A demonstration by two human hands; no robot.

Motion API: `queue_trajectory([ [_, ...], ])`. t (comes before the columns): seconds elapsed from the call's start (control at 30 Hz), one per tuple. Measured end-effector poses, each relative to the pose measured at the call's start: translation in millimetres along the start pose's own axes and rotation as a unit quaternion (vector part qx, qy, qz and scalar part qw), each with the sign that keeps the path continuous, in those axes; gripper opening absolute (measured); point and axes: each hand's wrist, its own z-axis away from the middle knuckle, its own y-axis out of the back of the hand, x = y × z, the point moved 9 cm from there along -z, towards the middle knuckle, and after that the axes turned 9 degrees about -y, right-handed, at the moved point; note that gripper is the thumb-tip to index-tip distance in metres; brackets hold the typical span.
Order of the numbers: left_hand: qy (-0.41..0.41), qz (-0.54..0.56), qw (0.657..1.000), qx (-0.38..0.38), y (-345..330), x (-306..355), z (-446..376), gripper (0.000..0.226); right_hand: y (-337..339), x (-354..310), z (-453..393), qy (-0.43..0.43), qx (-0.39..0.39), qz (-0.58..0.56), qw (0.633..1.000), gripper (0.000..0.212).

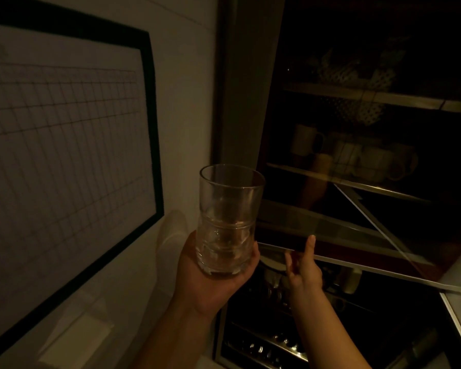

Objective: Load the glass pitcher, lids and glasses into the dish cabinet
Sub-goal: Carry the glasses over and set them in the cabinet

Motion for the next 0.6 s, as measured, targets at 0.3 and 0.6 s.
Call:
queue_trajectory([
  [0.3,-0.032,0.020,0.999,0.009,4,2,34,0.041,40,-39,60,0.188,0.118,0.095,0.970,0.050],
  [0.6,-0.074,-0.002,0.997,0.019,7,4,69,0.046,-108,-10,228,0.726,-0.200,0.629,0.194,0.080],
])
